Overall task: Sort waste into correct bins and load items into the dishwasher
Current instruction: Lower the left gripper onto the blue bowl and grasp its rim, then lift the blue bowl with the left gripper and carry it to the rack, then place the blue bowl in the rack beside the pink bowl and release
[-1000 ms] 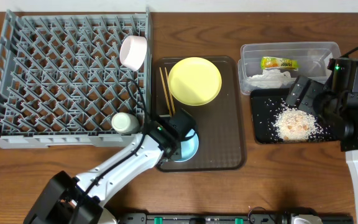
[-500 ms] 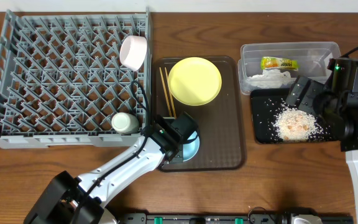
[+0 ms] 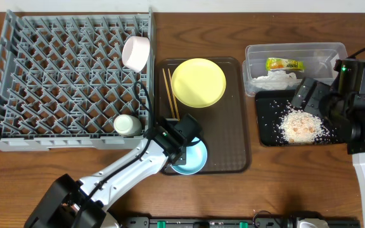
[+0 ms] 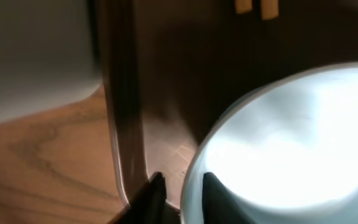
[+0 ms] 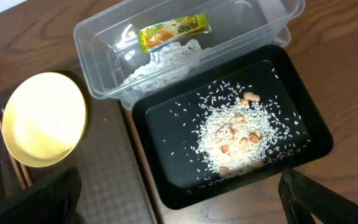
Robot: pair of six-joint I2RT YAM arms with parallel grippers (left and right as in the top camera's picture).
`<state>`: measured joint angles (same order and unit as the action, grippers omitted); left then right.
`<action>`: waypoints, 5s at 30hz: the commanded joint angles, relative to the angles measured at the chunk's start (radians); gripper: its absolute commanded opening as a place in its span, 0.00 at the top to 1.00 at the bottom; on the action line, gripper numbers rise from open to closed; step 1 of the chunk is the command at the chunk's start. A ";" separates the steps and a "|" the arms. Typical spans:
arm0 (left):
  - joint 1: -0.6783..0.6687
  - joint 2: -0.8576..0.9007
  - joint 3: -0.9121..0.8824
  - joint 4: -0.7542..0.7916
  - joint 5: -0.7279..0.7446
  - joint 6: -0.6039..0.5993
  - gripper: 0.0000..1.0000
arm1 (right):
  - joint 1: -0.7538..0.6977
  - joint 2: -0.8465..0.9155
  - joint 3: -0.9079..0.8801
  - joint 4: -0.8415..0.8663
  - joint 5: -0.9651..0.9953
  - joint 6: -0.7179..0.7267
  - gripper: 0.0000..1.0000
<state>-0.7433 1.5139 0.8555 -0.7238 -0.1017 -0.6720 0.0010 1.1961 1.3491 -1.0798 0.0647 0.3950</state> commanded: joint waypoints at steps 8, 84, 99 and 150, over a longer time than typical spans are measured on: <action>-0.002 0.009 -0.032 0.046 -0.029 0.006 0.66 | -0.009 0.002 0.010 0.001 0.014 0.008 0.01; 0.345 0.170 0.248 0.488 -1.215 0.760 0.93 | -0.009 0.002 0.010 0.001 0.014 0.008 0.01; 0.327 0.174 0.211 0.509 -1.215 0.697 0.93 | -0.009 0.002 0.010 0.001 0.014 0.008 0.01; 0.317 0.232 0.152 0.659 -1.215 0.813 0.93 | -0.009 0.002 0.010 0.001 0.014 0.008 0.01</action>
<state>-0.4309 1.7336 1.0317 -0.0685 -1.3510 0.1390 0.0010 1.1961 1.3491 -1.0798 0.0650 0.3950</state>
